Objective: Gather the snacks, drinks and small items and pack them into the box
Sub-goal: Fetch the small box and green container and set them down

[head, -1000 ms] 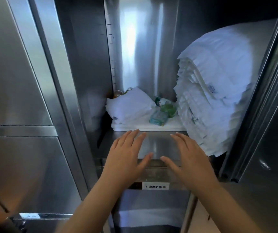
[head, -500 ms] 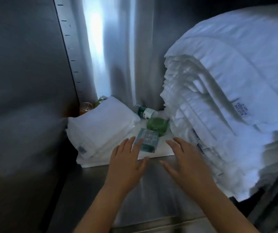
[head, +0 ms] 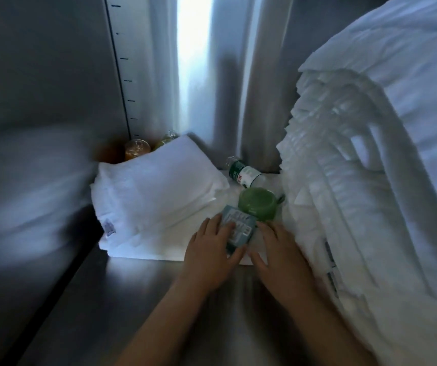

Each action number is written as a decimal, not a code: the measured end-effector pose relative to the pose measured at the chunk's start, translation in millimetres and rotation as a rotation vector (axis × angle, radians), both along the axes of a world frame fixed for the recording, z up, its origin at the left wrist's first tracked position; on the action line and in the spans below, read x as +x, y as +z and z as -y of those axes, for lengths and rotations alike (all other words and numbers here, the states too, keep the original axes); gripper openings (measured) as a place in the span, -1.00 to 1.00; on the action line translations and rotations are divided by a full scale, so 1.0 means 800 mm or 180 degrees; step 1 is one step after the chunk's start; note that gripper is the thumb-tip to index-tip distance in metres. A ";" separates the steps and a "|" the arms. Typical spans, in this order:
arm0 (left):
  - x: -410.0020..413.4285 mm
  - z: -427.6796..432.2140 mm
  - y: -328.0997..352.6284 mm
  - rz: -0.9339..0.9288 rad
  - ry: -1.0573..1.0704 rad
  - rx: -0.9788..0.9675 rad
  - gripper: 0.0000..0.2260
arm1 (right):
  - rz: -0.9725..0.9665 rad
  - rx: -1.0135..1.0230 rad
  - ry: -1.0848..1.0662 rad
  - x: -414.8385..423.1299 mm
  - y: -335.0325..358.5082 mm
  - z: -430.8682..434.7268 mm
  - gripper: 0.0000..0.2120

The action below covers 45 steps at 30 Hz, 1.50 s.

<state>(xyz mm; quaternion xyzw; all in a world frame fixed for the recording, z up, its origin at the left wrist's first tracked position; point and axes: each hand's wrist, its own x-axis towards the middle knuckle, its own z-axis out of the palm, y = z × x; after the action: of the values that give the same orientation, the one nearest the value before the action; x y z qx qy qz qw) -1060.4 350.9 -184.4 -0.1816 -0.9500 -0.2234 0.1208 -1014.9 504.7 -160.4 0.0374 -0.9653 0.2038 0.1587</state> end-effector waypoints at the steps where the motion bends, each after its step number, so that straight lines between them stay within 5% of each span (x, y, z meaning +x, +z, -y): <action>1: 0.001 -0.003 -0.001 -0.0011 0.0032 0.0069 -0.43 | -0.0009 0.0039 0.0026 -0.005 -0.005 0.000 -0.51; 9: 0.011 0.036 -0.001 -0.0115 0.0344 0.0236 -0.37 | 0.0280 0.0180 -0.0043 -0.019 -0.026 0.002 -0.45; 16: 0.014 0.053 -0.003 -0.0058 0.0403 0.0149 -0.43 | -0.0818 0.0246 -0.0169 -0.086 0.011 0.021 -0.57; 20: 0.013 0.052 -0.004 -0.0110 0.0440 0.0123 -0.43 | -0.0194 0.0708 -0.0640 -0.129 0.002 0.016 -0.41; 27: 0.014 0.051 -0.012 -0.0265 0.0417 0.0061 -0.48 | -0.0064 0.1024 -0.0813 -0.126 -0.007 0.015 -0.46; 34: 0.029 0.065 -0.016 -0.0398 0.0334 0.0204 -0.47 | 0.0234 0.0770 -0.1236 -0.077 -0.001 0.040 -0.29; 40: 0.035 0.087 -0.033 0.0108 0.0140 0.0165 -0.20 | 0.0227 0.0234 -0.1170 -0.046 -0.011 0.051 -0.22; 45: 0.062 0.100 -0.025 0.0027 0.0240 0.0004 -0.27 | -0.0039 0.0086 -0.1020 -0.007 -0.021 0.053 -0.24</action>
<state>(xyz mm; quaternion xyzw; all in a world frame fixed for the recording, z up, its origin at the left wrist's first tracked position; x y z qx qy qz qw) -1010.4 271.1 -204.0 -0.1447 -0.9565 -0.2200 0.1252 -1020.7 462.0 -177.1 -0.1137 -0.9606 0.1627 0.1945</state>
